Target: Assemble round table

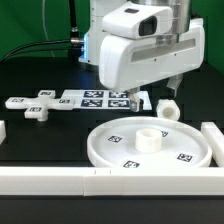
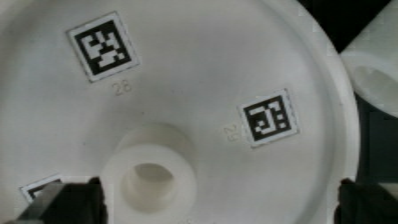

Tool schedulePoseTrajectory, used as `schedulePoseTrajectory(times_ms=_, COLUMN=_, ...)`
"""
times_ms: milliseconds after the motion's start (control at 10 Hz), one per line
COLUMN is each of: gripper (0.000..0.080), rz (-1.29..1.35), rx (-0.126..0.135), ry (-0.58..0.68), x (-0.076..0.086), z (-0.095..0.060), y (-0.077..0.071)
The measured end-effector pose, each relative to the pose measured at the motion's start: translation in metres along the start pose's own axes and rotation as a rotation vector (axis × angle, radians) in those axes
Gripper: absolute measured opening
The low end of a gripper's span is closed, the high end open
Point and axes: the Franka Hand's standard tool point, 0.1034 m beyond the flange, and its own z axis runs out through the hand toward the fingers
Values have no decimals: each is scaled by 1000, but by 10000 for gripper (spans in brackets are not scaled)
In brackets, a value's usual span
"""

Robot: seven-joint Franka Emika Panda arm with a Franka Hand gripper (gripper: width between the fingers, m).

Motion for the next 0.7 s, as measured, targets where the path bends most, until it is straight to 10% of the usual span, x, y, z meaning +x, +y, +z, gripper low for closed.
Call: schedulePoseTrajectory(times_ms=700, gripper=649, rz=661, rx=54, ry=-18, x=-8, z=15, y=-44)
